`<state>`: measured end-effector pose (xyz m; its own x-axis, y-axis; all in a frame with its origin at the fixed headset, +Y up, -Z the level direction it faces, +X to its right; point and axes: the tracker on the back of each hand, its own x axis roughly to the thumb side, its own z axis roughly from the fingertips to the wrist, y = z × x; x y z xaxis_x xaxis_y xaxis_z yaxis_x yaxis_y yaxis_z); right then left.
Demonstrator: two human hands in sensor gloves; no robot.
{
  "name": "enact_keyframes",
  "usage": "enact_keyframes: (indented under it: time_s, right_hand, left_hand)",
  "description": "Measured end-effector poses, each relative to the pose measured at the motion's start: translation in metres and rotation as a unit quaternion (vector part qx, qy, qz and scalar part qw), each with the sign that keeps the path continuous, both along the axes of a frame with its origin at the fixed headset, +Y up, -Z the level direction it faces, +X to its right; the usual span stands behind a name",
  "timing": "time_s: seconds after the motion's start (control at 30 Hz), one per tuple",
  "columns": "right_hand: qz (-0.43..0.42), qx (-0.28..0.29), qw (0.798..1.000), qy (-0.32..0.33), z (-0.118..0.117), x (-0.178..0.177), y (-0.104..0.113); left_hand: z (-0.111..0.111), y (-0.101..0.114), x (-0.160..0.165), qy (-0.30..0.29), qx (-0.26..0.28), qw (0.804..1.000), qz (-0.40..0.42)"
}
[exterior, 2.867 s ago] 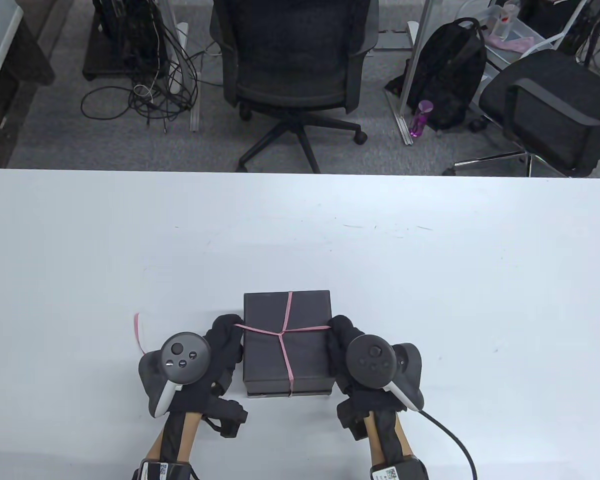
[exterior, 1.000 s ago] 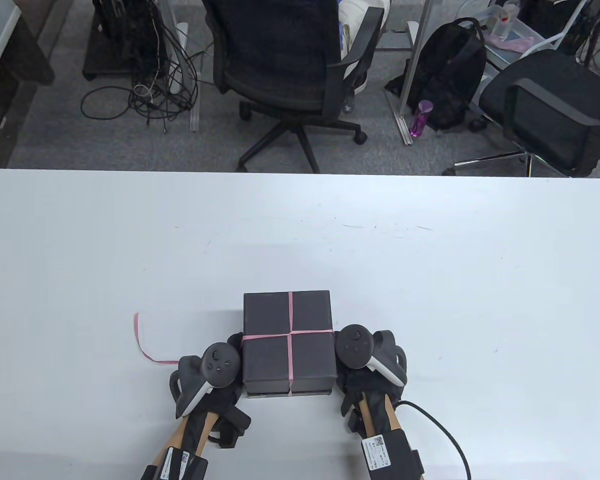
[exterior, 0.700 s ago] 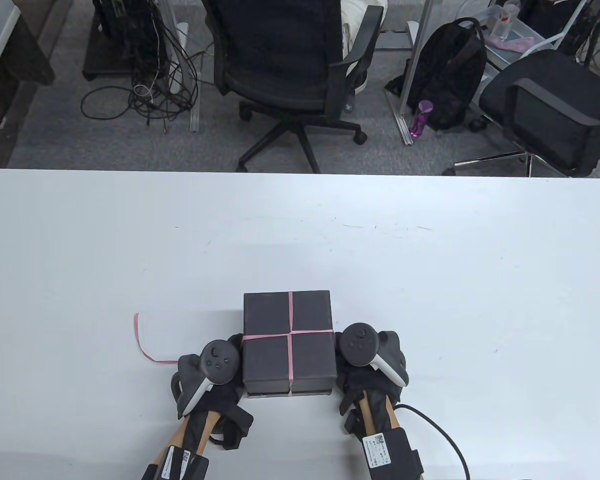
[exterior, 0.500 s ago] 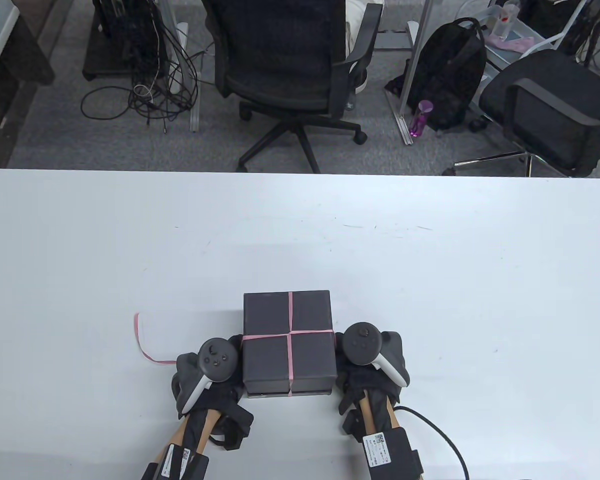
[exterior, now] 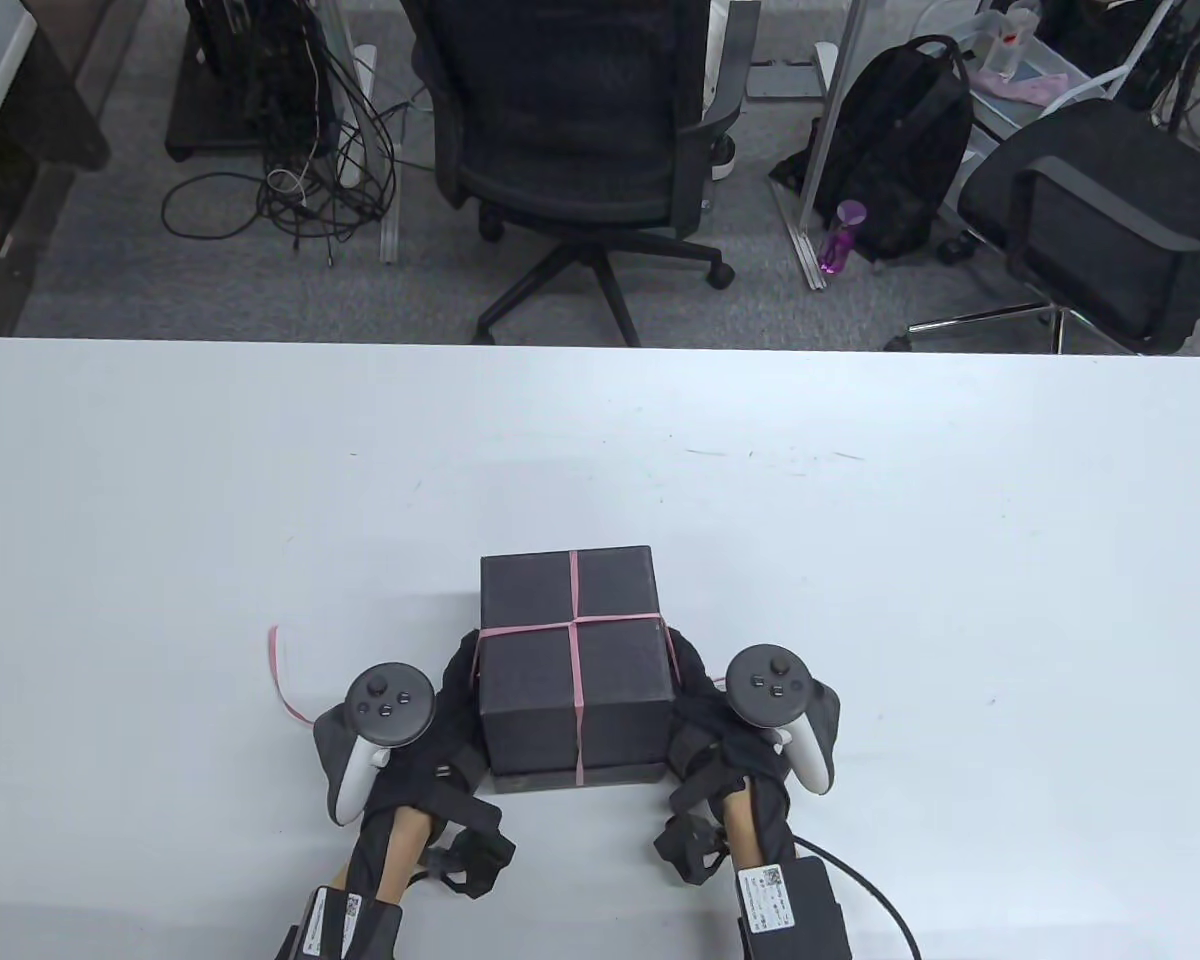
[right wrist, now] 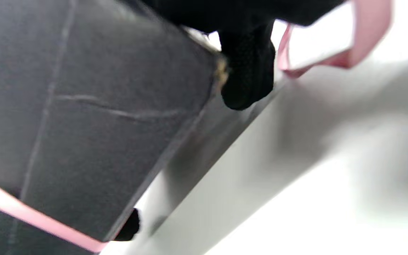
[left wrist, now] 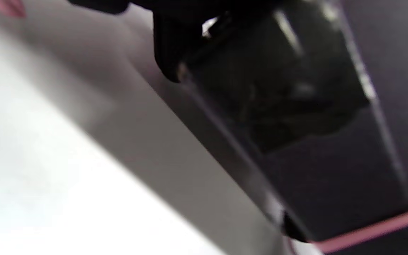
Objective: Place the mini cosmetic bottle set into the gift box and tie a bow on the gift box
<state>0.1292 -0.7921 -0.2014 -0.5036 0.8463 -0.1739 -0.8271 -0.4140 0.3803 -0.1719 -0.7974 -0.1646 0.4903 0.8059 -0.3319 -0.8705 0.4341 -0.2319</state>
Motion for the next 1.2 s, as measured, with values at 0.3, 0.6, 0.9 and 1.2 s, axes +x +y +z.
enact_keyframes:
  time_s: [0.3, 0.6, 0.9, 1.2]
  right_hand:
    - [-0.148, -0.036, 0.988, 0.006, -0.001, 0.002, -0.003]
    - [-0.215, -0.022, 0.976, -0.016, 0.0, 0.002, -0.003]
    - [-0.292, -0.024, 0.956, -0.01, 0.0, 0.002, 0.002]
    - [-0.34, 0.024, 0.939, 0.044, -0.002, -0.002, 0.012]
  left_hand:
    - [0.0, 0.002, -0.015, 0.039, 0.036, 0.99, 0.131]
    - [-0.005, -0.002, -0.027, 0.016, 0.06, 0.971, 0.23]
    - [-0.008, -0.003, -0.024, -0.035, 0.067, 0.958, 0.277]
    - [-0.004, 0.017, -0.008, -0.074, 0.164, 0.97, 0.163]
